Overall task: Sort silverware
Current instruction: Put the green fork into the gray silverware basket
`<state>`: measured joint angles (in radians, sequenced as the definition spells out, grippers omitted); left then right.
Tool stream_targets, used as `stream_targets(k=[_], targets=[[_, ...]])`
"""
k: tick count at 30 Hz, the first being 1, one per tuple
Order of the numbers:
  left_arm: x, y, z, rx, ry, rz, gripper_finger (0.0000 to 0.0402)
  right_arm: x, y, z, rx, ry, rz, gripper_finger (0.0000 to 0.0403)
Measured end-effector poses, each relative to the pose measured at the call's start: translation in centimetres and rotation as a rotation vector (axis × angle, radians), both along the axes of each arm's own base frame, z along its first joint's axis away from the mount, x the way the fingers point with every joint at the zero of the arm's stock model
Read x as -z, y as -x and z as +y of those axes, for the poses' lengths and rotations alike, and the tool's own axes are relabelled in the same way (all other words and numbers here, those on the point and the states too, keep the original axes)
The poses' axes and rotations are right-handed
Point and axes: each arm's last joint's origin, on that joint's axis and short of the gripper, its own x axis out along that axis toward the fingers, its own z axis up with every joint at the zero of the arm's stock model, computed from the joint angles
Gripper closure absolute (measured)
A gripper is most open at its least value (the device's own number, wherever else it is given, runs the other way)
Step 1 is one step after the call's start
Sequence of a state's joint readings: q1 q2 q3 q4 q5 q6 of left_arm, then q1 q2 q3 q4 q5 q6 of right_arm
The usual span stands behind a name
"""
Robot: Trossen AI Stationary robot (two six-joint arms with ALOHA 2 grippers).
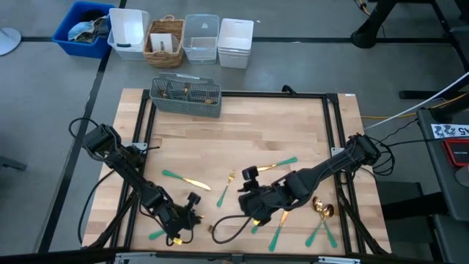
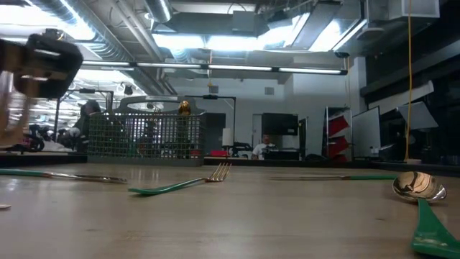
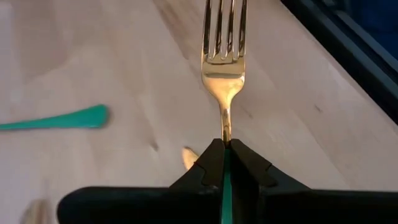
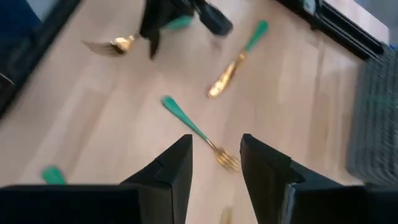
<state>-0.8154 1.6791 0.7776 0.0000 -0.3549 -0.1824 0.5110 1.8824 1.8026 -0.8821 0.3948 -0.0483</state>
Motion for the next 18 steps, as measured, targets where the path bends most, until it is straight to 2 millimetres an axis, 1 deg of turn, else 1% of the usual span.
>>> stream_targets(k=[4,12,18], targets=[[-0.2,-0.2,0.0,-0.057,-0.010,-0.055,0.0397,0.5,0.7,-0.6,0.056,0.078,0.060,0.0267],[-1.0,-1.2,0.7,-0.188,-0.032,-0.178,0.0392,1.1,2.7,-2.3,0.262,0.288,0.175,0.0267],[-2.2,-2.1,2.0,-0.307,-0.056,-0.267,0.0397,0.5,4.1,-4.0,0.370,0.421,0.214,0.0267]])
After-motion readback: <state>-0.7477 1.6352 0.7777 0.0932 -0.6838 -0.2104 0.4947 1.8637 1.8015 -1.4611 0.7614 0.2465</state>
